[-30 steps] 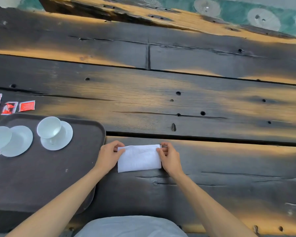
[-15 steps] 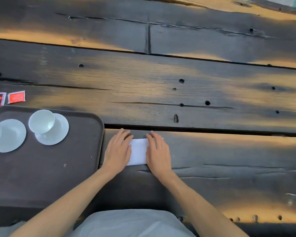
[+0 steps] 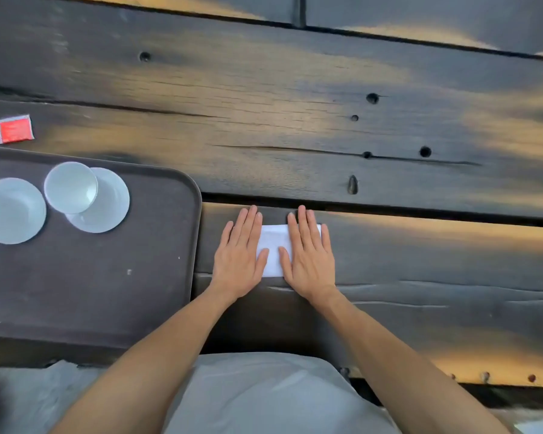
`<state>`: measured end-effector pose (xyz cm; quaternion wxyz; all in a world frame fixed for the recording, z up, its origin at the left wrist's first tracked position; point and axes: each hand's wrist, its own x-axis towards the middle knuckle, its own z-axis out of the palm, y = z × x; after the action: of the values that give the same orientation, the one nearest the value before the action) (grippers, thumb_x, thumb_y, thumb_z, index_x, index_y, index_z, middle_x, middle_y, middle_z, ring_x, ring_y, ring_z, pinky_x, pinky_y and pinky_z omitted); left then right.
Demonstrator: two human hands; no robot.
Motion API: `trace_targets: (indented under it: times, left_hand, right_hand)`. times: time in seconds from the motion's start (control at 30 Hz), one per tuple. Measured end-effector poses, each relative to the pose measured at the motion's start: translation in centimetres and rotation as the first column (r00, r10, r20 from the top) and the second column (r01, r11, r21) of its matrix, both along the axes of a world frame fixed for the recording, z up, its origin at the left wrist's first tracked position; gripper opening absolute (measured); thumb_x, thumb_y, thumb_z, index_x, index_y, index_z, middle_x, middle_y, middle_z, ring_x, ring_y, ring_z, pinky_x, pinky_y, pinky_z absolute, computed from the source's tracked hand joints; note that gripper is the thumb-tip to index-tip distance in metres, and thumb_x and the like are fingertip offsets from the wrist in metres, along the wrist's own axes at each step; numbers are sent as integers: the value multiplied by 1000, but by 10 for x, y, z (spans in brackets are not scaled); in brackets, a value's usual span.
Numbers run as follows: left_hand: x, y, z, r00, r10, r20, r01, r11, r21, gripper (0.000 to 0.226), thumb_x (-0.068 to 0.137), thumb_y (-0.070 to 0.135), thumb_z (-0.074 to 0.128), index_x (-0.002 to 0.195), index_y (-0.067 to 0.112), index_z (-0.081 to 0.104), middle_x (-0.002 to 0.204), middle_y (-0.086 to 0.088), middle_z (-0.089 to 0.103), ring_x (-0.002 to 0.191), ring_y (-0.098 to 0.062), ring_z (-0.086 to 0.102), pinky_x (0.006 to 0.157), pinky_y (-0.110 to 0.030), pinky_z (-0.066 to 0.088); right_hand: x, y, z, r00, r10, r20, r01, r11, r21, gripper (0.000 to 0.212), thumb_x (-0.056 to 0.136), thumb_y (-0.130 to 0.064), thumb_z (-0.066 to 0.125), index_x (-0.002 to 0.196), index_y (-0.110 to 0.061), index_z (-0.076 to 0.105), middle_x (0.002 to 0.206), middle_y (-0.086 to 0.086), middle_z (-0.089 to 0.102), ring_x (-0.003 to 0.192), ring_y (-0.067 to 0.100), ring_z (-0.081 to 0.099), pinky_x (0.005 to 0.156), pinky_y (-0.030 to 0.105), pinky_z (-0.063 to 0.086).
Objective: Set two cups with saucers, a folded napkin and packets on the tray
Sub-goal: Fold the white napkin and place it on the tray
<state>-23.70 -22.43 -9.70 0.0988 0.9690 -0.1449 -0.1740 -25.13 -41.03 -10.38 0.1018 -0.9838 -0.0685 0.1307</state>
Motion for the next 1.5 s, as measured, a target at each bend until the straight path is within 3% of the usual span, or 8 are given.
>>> trace_targets:
  times: [0.5,0.83,0.93,1.0,1.13,1.23,1.33,1.5]
  left_hand:
    - [-1,6,-19,997,-50,59,51,999,-14,78,100,54,27,160,8,6,170,-9,4,157,-23,1,125,-47,3]
    - [5,4,10,999,-29,-28,28,998,-56,74,99,49,43,157,7,25,167,-11,19,155,-27,13,123,-52,16]
    - [18,5,27,998,-52,-23,49,993,-108,57,93,40,59,140,10,50,156,-12,40,146,-31,36,115,-48,32]
    - [29,4,40,995,-65,-70,60,996,-70,51,90,40,61,133,16,53,143,-5,48,131,-27,45,100,-41,40]
    - [49,-12,55,968,-13,-251,7,1000,-24,50,83,39,68,125,21,47,124,-2,51,117,-24,42,82,-35,43]
    - [54,-21,59,941,-32,-336,61,995,74,38,83,36,67,115,22,54,119,-3,51,117,-26,39,84,-35,38]
    - [49,-18,58,930,-18,-367,54,995,87,28,85,31,64,111,22,62,115,-3,50,118,-26,37,90,-36,39]
    - [36,-2,63,887,-13,-461,-84,978,-190,9,85,19,66,92,20,61,101,1,62,100,-20,55,80,-34,48]
  right_hand:
    - [0,-5,-18,998,-3,68,-3,996,86,82,99,-56,38,161,-10,11,171,12,3,158,25,3,125,57,3]
    - [7,-3,13,998,-34,-52,43,982,182,69,103,-47,39,160,-15,19,171,2,10,157,16,3,126,49,2]
    - [11,-9,32,987,-118,-110,139,969,203,64,96,-44,54,152,-17,38,160,7,34,149,25,27,121,47,22]
    - [15,-19,45,973,-167,-158,190,971,142,64,91,-47,61,145,-18,45,139,7,48,133,30,41,105,44,40]
    - [33,-29,62,908,-168,-384,222,970,101,64,83,-42,76,134,-18,45,132,8,47,120,31,46,97,41,46]
    - [40,-31,68,832,-192,-520,294,948,122,60,80,-31,83,124,-14,45,130,11,41,103,33,59,93,40,51]
    - [35,-38,68,802,-214,-558,313,946,88,55,78,-36,82,117,-16,48,129,11,37,105,32,57,92,36,50]
    - [21,-49,65,856,-143,-497,220,971,99,45,75,-43,80,95,-20,48,112,4,41,107,25,39,93,36,44]
